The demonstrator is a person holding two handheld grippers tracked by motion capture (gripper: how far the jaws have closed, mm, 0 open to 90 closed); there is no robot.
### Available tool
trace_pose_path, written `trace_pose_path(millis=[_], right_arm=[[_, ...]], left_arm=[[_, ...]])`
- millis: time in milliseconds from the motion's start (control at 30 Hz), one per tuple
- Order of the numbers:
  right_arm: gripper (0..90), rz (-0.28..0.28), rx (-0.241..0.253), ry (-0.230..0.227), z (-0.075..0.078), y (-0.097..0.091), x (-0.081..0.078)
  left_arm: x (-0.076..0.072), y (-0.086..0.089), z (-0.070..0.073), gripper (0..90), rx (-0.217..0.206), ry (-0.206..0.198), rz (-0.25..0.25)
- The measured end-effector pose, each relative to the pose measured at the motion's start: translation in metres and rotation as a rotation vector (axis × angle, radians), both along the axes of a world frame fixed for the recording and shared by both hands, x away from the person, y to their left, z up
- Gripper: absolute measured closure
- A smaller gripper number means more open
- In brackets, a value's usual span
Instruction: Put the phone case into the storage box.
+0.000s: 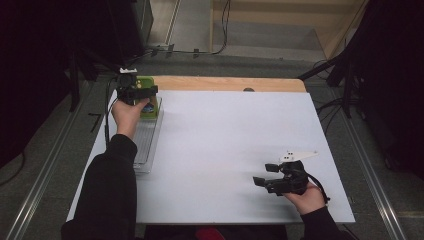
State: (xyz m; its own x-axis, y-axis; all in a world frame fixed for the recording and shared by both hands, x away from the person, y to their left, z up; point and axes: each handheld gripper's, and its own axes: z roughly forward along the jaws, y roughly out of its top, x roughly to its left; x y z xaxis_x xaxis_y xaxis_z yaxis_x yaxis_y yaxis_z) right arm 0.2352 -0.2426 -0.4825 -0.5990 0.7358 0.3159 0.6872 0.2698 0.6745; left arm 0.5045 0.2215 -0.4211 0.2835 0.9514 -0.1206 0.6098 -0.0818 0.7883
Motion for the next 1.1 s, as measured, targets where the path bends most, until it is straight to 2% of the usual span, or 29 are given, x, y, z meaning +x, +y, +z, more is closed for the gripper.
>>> trace_pose_path(millis=[300, 467, 567, 600, 667, 900, 1000, 1033, 1100], right_arm=[[23.2, 0.005, -0.005, 0.001, -0.0013, 0.0004, 0.0005], [23.3, 0.007, -0.005, 0.003, -0.0012, 0.0010, -0.0001], [23.3, 0.007, -0.004, 0.004, -0.0012, 0.0008, -0.0005], [23.2, 0.006, -0.005, 0.003, -0.0013, 0.0007, -0.0006], [23.3, 0.006, -0.004, 0.003, -0.0014, 0.0005, -0.0008], [23.3, 0.003, -0.007, 0.002, -0.0011, 0.0006, -0.0014], [23.3, 0.005, -0.007, 0.002, -0.0013, 0.0010, -0.0013], [23.3, 0.004, -0.006, 0.004, -0.0014, 0.0011, -0.0012], [23.3, 0.005, -0.006, 0.004, -0.0015, 0.0009, -0.0011]], left_arm=[[0.0028, -0.0020, -0.0043, 16.2, 0.013, -0.010, -0.016], [0.0054, -0.0032, -0.0073, 15.4, 0.005, -0.020, -0.013], [0.0047, -0.0038, -0.0066, 14.5, 0.031, -0.033, -0.009], [0.0050, -0.0035, -0.0065, 14.3, 0.022, -0.031, -0.008], [0.0063, -0.0019, -0.0069, 14.1, -0.007, -0.014, -0.006], [0.0070, -0.0002, -0.0076, 10.5, -0.036, 0.030, -0.022], [0.0080, -0.0002, -0.0076, 6.7, -0.036, 0.060, -0.014], [0.0089, 0.0000, -0.0079, 5.5, -0.037, 0.081, -0.037], [0.0087, -0.0003, -0.0083, 2.1, -0.012, 0.089, -0.055]])
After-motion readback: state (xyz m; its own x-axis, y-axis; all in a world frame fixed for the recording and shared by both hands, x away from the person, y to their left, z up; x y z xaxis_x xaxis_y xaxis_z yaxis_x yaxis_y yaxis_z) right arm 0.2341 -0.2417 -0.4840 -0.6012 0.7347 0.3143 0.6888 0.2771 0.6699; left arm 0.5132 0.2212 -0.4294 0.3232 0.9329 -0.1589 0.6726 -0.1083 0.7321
